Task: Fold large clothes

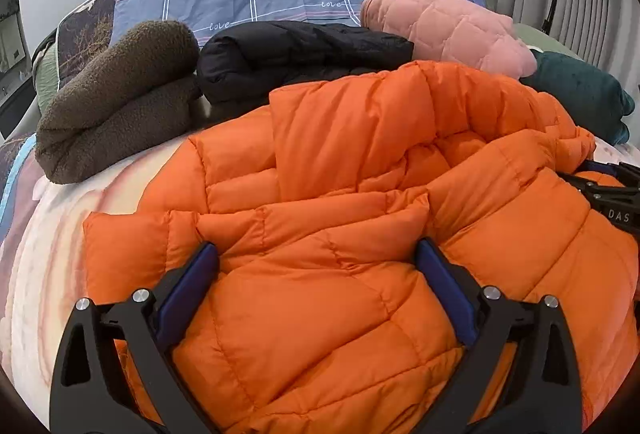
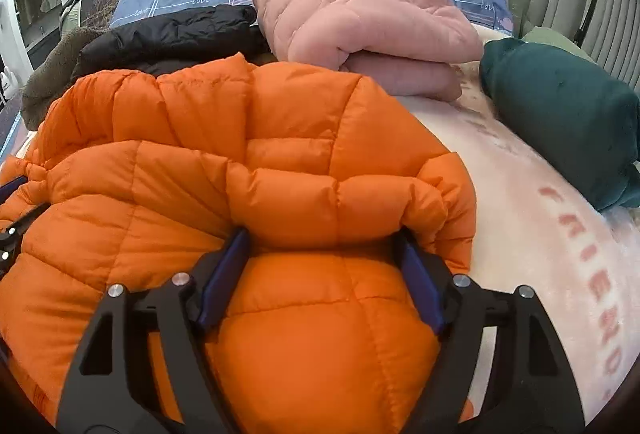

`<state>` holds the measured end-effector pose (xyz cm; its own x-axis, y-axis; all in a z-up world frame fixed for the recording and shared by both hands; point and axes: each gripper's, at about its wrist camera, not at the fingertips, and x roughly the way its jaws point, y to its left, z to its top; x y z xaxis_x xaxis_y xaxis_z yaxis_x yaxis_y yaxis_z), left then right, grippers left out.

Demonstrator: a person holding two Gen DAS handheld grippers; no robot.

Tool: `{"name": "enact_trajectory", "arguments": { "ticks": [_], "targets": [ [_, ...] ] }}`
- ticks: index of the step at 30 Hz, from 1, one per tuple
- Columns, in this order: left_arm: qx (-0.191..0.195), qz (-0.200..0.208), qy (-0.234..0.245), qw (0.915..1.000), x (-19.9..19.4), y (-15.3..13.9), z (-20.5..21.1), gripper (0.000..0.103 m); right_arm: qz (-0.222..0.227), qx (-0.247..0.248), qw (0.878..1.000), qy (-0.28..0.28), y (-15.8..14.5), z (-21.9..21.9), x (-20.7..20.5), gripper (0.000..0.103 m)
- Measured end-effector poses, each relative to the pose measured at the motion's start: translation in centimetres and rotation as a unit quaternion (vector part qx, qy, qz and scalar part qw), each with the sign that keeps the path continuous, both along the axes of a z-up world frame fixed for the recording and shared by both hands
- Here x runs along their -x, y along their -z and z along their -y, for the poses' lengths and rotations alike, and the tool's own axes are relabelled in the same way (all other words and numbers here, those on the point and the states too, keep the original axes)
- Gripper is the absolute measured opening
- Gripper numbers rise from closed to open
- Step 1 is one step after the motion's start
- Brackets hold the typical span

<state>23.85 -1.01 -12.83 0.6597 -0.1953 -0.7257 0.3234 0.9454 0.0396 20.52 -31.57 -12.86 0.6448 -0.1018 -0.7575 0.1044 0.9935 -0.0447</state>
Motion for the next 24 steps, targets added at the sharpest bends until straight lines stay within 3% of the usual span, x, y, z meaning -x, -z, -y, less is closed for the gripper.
{"name": "enact_trajectory", "arguments": {
  "ticks": [3, 5, 7, 10, 13, 15, 17, 20, 23, 24],
  "targets": [
    [-0.003, 0.006, -0.013, 0.9999, 0.7, -1.4, -0.6, 0.098, 0.01, -0.027, 1.0, -0.001, -1.3, 0.6, 1.3, 0.076],
    [0.015, 0.015, -0.012, 0.9997, 2.1, -3.3, -1.8, 0.097, 0.028, -0.035, 0.999, 0.006, -3.4, 1.3, 3.4, 0.076],
    [0.052, 0.042, 0.016, 0.9976, 5.7, -5.8, -4.5, 0.097, 0.044, -0.046, 0.998, 0.001, -5.0, 2.4, 6.5, 0.078],
    [0.055, 0.068, 0.026, 0.9958, 10.2, -7.2, -8.4, 0.097, 0.055, -0.071, 0.996, -0.006, -6.1, 4.8, 12.1, 0.079],
    [0.052, 0.046, 0.023, 0.9973, 13.9, -5.9, -12.4, 0.097, 0.04, -0.115, 0.992, 0.014, -4.6, 7.4, 17.8, 0.078],
    [0.043, 0.017, 0.016, 0.9988, 16.0, -4.1, -14.5, 0.097, 0.016, -0.143, 0.989, 0.028, -2.8, 9.0, 21.0, 0.051],
    [0.05, -0.014, 0.015, 0.9985, 17.9, -2.6, -16.1, 0.093, 0.001, -0.164, 0.986, 0.037, -1.4, 9.6, 23.7, 0.037],
    [0.091, -0.048, 0.025, 0.9944, 20.1, -0.9, -17.8, 0.085, 0.01, -0.21, 0.977, 0.03, -0.6, 9.6, 27.2, 0.037],
    [0.12, -0.064, 0.042, 0.9898, 22.0, 0.2, -18.1, 0.084, 0.019, -0.239, 0.97, 0.025, -0.3, 9.5, 29.7, 0.037],
    [0.124, -0.07, 0.048, 0.9886, 22.7, 0.5, -17.8, 0.084, 0.021, -0.248, 0.968, 0.022, -0.3, 9.4, 30.4, 0.046]
  ]
}}
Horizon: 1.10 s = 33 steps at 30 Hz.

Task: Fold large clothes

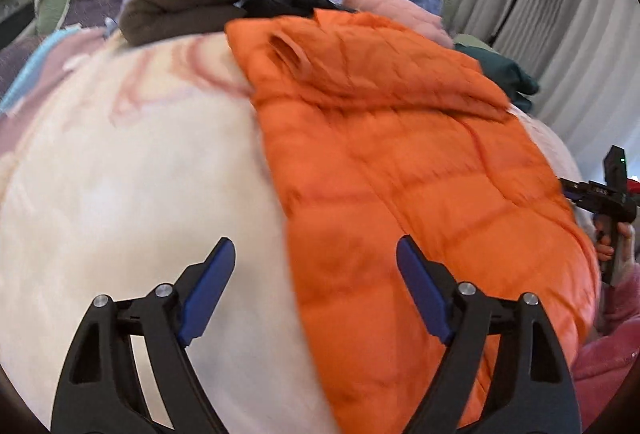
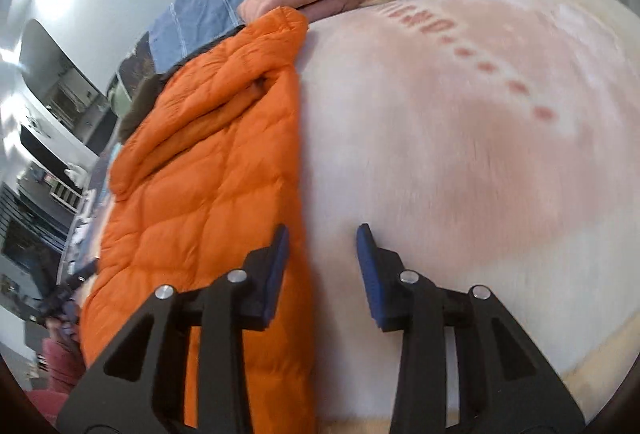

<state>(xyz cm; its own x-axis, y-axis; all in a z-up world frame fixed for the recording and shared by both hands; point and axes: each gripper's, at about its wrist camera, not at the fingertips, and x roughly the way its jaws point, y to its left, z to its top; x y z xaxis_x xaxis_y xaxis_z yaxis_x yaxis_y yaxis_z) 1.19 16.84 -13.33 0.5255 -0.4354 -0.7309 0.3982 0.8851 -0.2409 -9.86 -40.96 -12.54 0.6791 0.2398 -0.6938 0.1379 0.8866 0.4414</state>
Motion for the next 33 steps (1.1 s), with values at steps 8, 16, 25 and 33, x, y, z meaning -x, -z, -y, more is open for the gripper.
{"name": "enact_trajectory", "arguments": {
  "ticks": [8, 16, 25, 33],
  "targets": [
    [-0.002, -0.008, 0.028, 0.9996, 4.9, 1.5, 1.1, 0.084, 0.001, -0.027, 0.998, -0.061, 0.8, -3.4, 5.3, 0.06],
    [0.071, -0.009, 0.035, 0.9969, 8.8, 1.5, -0.3, 0.079, 0.019, -0.068, 0.994, -0.085, 1.1, -4.1, 8.9, 0.062],
    [0.124, -0.015, 0.055, 0.9906, 10.8, 1.1, -0.5, 0.051, 0.045, -0.109, 0.986, -0.116, 1.3, -3.8, 10.5, 0.046],
    [0.09, 0.087, 0.049, 0.991, 10.1, -5.9, 2.2, 0.007, 0.141, -0.132, 0.977, -0.092, -4.2, -3.1, 9.6, 0.006]
  ]
}}
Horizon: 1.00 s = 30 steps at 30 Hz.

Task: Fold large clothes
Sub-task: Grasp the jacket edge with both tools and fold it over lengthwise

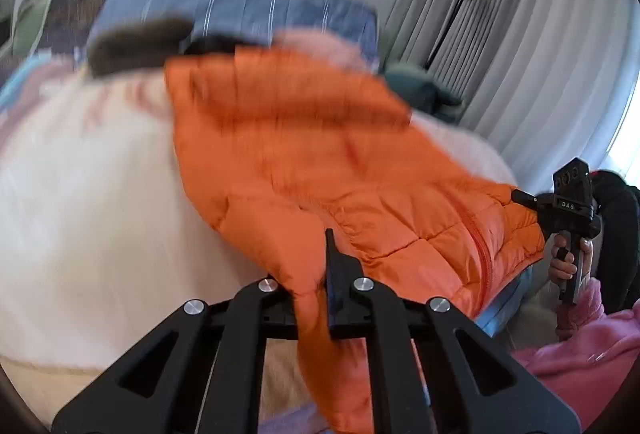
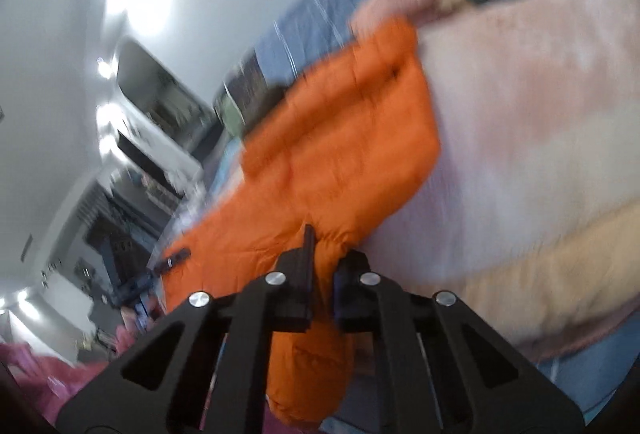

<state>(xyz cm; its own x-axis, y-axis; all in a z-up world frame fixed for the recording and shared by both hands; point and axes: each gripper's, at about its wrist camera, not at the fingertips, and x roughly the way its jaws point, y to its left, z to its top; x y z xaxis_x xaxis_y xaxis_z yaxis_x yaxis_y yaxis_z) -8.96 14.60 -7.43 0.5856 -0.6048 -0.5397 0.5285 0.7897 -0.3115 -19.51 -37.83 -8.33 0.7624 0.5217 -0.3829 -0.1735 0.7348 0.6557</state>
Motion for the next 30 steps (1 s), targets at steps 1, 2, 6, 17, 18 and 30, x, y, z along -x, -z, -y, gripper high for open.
{"name": "enact_trajectory", "arguments": {
  "ticks": [1, 2, 6, 17, 18, 30],
  "targets": [
    [0.01, 0.015, -0.004, 0.9998, 0.2, -1.3, -0.4, 0.007, 0.018, -0.014, 1.0, 0.006, -1.0, 0.6, 0.2, 0.006],
    [0.022, 0.027, -0.008, 0.9994, 0.3, -2.5, -0.8, 0.006, 0.041, -0.032, 0.999, 0.013, -2.2, 1.3, 0.6, 0.006],
    [0.055, 0.084, -0.027, 0.9946, 1.9, -7.3, -1.8, 0.006, 0.109, -0.049, 0.993, 0.01, -6.0, 1.6, 2.6, 0.005],
    [0.044, 0.079, -0.026, 0.9956, 3.1, -9.6, -1.0, 0.008, 0.115, -0.019, 0.993, 0.027, -9.7, 1.7, 4.0, 0.009],
    [0.044, 0.062, -0.032, 0.9966, 1.9, -9.2, -0.9, 0.008, 0.105, -0.025, 0.994, 0.026, -9.5, 1.9, 3.0, 0.009],
    [-0.021, -0.068, -0.1, 0.9924, -15.8, -2.4, 4.0, 0.022, -0.116, -0.033, 0.985, 0.123, -1.3, 3.8, -17.9, 0.015]
  ]
}}
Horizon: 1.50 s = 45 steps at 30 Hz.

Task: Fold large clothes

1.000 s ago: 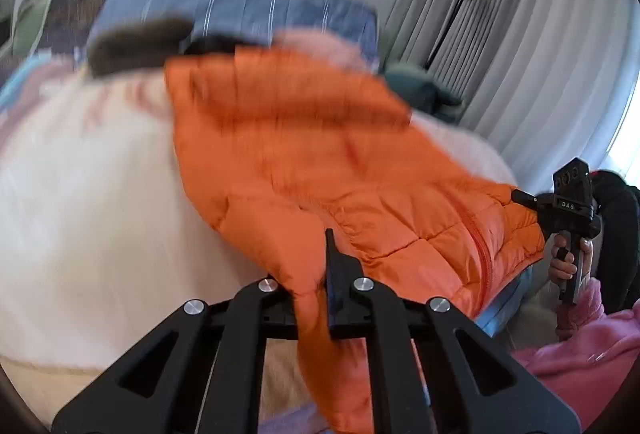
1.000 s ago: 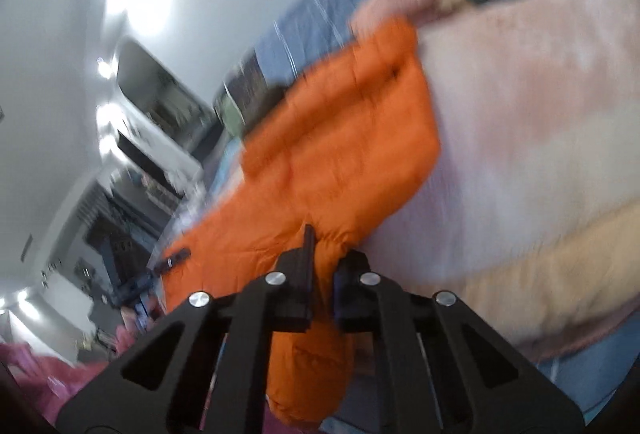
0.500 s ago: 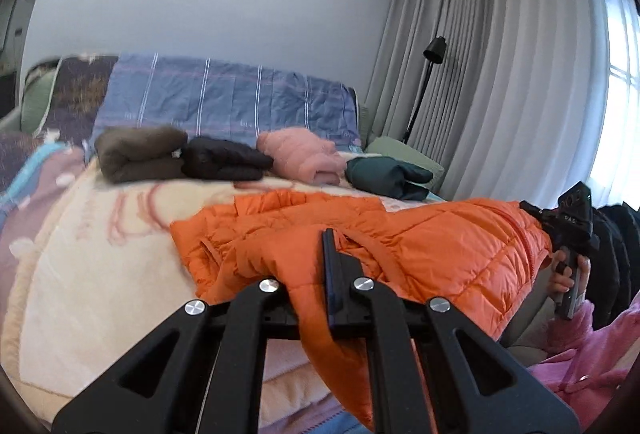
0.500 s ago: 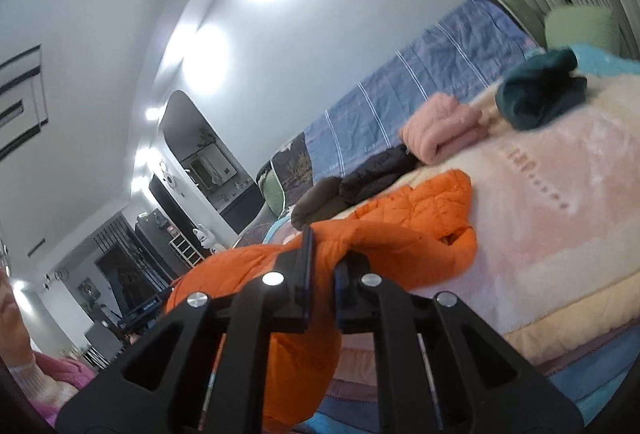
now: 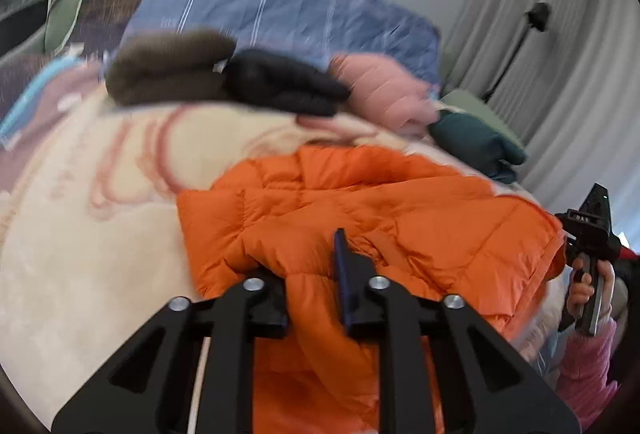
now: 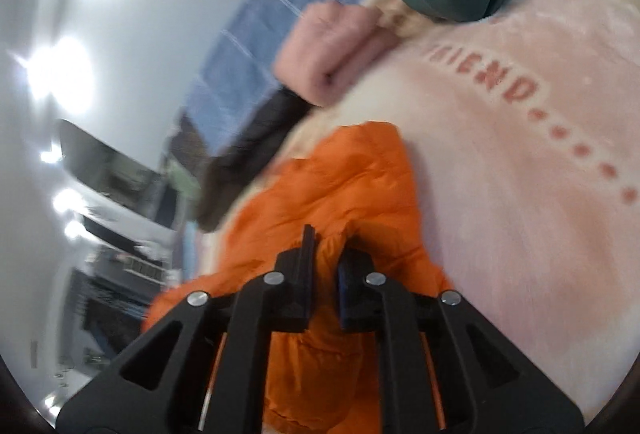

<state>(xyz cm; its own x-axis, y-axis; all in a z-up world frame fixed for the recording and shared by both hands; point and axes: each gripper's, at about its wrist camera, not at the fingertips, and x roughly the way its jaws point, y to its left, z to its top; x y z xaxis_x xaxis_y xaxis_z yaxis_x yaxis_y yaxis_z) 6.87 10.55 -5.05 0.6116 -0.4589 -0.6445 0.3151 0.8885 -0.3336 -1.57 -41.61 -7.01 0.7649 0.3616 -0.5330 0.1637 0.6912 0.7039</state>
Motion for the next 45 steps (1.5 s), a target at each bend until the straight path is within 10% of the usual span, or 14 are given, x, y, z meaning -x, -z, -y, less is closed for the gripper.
{"name": "enact_trajectory", "arguments": {
  "ticks": [10, 16, 23, 32, 41, 42, 43, 45],
  "targets": [
    [0.067, 0.0, 0.003, 0.9977, 0.3, -0.9, -3.2, 0.038, 0.101, 0.108, 0.987, -0.07, -5.5, -1.1, 2.2, 0.07],
    [0.0, 0.108, -0.016, 0.994, 5.9, -4.8, -4.2, 0.067, 0.162, 0.305, 0.929, -0.133, -7.6, -4.2, 7.8, 0.079],
    [-0.103, 0.17, 0.075, 0.9772, 10.6, -4.9, -0.7, 0.081, 0.113, 0.424, 0.877, -0.195, -4.1, -7.5, 7.8, 0.082],
    [-0.17, 0.158, 0.072, 0.9699, 4.2, -3.6, 3.9, 0.081, 0.128, 0.306, 0.936, -0.118, -6.3, -6.1, -1.0, 0.079],
    [-0.075, 0.018, 0.046, 0.996, -6.2, -0.5, 0.7, 0.081, 0.06, 0.191, 0.974, -0.11, -3.8, -2.9, -6.6, 0.07],
    [-0.062, 0.0, 0.055, 0.9966, -7.0, 0.2, 0.7, 0.075, 0.053, 0.185, 0.974, -0.115, -3.5, -2.8, -7.1, 0.064],
    [-0.053, -0.009, 0.061, 0.9967, -7.4, 0.6, 0.9, 0.047, 0.043, 0.181, 0.975, -0.122, -3.1, -2.8, -7.9, 0.055],
    [-0.04, -0.026, 0.061, 0.997, -8.0, 1.0, 1.0, 0.017, 0.022, 0.187, 0.974, -0.123, -2.7, -2.8, -8.9, 0.009]
  ]
}}
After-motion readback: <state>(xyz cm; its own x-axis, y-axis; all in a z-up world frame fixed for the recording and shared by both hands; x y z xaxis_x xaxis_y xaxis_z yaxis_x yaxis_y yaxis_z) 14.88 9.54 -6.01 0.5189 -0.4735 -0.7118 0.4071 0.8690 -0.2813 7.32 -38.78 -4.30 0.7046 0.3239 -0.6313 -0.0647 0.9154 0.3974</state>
